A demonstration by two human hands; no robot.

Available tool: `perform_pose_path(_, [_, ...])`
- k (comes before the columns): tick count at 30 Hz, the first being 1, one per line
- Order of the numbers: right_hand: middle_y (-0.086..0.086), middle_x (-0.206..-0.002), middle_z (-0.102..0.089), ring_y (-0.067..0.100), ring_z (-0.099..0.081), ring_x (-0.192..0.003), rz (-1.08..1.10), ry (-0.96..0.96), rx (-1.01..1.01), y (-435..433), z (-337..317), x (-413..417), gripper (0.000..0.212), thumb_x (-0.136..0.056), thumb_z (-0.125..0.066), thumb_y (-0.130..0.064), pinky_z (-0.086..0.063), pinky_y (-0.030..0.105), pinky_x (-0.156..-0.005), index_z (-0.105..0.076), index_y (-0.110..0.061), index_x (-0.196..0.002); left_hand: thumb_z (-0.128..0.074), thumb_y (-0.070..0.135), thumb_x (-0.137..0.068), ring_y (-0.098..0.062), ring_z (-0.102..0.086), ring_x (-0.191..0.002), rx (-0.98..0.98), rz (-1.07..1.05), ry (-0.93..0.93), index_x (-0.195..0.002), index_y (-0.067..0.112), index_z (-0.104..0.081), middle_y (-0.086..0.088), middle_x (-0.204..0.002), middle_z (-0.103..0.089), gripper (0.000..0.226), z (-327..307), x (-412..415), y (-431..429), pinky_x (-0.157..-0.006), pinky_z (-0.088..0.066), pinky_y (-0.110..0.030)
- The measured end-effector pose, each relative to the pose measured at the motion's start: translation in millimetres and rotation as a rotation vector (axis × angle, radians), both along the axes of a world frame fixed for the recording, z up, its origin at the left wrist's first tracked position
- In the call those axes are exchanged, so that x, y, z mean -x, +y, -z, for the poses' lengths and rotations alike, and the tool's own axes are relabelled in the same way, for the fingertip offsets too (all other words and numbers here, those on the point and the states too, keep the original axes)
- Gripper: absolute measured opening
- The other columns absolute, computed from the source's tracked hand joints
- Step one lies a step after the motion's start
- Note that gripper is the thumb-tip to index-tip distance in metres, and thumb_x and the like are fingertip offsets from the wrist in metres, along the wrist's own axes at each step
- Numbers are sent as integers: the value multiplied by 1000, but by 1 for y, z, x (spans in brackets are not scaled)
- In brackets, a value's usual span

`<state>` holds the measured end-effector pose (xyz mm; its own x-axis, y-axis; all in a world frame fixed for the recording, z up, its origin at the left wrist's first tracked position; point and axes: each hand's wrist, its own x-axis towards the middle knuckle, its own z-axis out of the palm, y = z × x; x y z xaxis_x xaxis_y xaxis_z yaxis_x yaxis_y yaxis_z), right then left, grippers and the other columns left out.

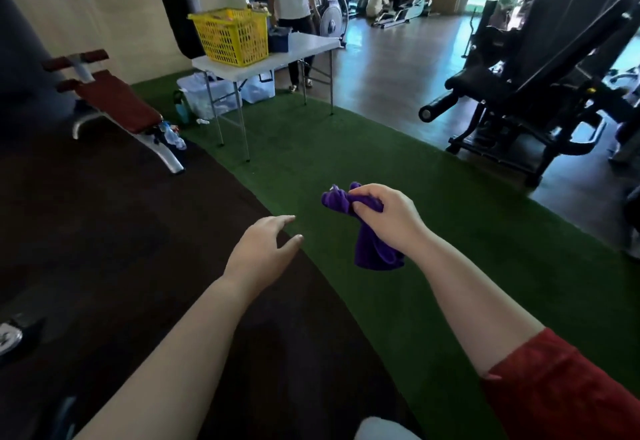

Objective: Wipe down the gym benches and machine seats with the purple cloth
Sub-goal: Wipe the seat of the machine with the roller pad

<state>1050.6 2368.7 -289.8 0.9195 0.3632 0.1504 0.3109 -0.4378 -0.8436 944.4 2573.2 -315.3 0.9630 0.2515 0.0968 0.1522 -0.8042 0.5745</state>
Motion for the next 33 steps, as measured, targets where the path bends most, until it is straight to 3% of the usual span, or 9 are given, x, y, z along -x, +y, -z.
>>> perform_pose_path(4, [-13,-103,-66,-2,-60,-88,-67,-14,4,78,8,-95,23,-86,-65,-18,-38,-1,-67,-69,-30,-105,-55,44,-91,-12,-42,-130,7,-92,-25,-136,28,-50,5,-138,-50,49,7,-79,75,-106,-37,-31])
perform_pose_path(10, [-12,-106,-65,3,-59,-91,-216,-15,27,223,13,-232,22,-87,-64,-20,-37,5,-70,-68,-31,-105,-58,41,-91,-11,-45,-128,34,-273,-56,-134,25,-53,4,-137,-51,46,5,-193,194,-97,-34,-22])
perform_pose_path(17, [-13,-108,-65,0,-59,-93,-475,-60,42,416,-4,-337,22,-87,-62,-21,-37,-2,-68,-68,-33,-105,-59,40,-91,-8,-47,-124,26,-534,-71,-136,27,-51,7,-135,-51,47,-8,-259,339,-97,-33,-19])
perform_pose_path(25, [-14,-104,-64,1,-57,-93,-752,-118,22,660,3,-371,21,-86,-63,-21,-34,-4,-68,-68,-32,-104,-61,39,-90,-13,-47,-126,-29,-789,-93,-133,24,-55,4,-134,-54,46,1,-274,536,-106,-36,-26])
perform_pose_path(30, [-11,-110,-66,5,-57,-103,-923,-138,33,805,0,-365,23,-86,-62,-22,-40,16,-88,-67,-34,-105,-60,41,-90,-12,-48,-124,-41,-1010,-100,-134,27,-54,5,-135,-52,46,-10,-250,644,-104,-37,-26])
perform_pose_path(33, [-12,-112,-65,1,-54,-104,-1061,-160,37,880,-6,-344,23,-86,-62,-20,-33,11,-84,-67,-33,-105,-58,43,-91,-12,-46,-125,-39,-1164,-113,-134,29,-53,6,-135,-51,46,-15,-224,688,-100,-36,-24])
